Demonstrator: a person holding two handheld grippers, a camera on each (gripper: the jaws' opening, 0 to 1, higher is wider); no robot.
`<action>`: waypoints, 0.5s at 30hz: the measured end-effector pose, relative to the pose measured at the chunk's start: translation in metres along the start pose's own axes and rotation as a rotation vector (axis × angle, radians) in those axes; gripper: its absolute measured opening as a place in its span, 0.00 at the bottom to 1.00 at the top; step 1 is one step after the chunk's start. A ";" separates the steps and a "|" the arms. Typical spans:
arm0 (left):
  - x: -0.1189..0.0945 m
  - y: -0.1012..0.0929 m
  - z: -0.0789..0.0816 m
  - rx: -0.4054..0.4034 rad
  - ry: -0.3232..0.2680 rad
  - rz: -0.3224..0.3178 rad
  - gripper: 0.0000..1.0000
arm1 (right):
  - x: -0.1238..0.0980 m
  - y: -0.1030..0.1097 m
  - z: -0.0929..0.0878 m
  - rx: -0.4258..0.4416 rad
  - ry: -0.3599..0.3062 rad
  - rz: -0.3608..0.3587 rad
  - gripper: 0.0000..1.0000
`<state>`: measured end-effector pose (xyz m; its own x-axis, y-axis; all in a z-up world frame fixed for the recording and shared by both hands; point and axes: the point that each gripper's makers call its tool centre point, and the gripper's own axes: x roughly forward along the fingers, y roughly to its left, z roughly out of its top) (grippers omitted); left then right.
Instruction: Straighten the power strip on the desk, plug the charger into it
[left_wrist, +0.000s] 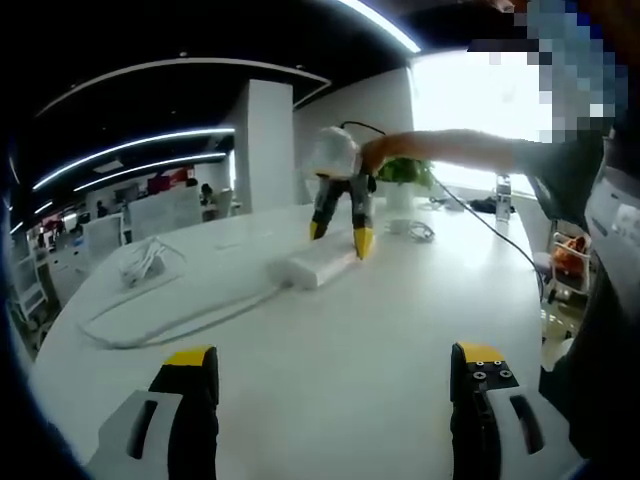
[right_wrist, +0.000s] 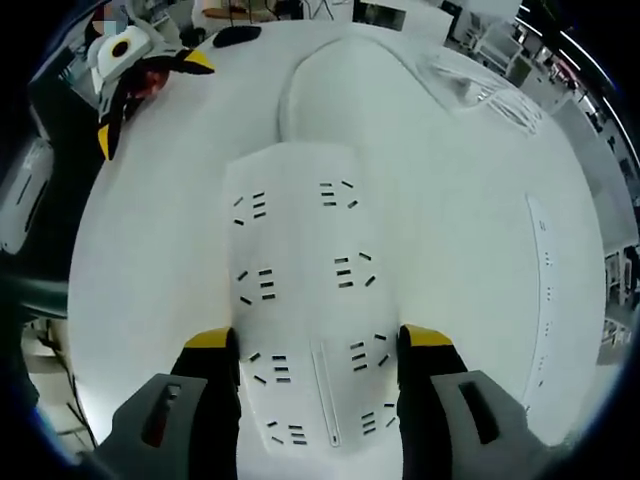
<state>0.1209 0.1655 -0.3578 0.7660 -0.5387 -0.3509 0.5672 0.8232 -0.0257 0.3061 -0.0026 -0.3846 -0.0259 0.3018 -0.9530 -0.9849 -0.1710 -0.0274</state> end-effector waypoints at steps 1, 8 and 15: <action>0.000 0.000 0.000 0.000 0.000 0.000 1.00 | 0.000 0.000 0.000 0.003 -0.001 -0.001 0.62; -0.002 0.001 0.000 0.000 -0.003 0.004 1.00 | 0.000 0.002 -0.001 0.029 0.002 -0.010 0.62; -0.004 0.002 0.002 0.005 -0.005 0.005 1.00 | -0.001 0.003 -0.002 0.054 0.007 -0.017 0.62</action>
<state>0.1196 0.1687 -0.3550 0.7700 -0.5358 -0.3464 0.5652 0.8247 -0.0190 0.3034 -0.0053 -0.3844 -0.0077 0.2973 -0.9548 -0.9930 -0.1150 -0.0278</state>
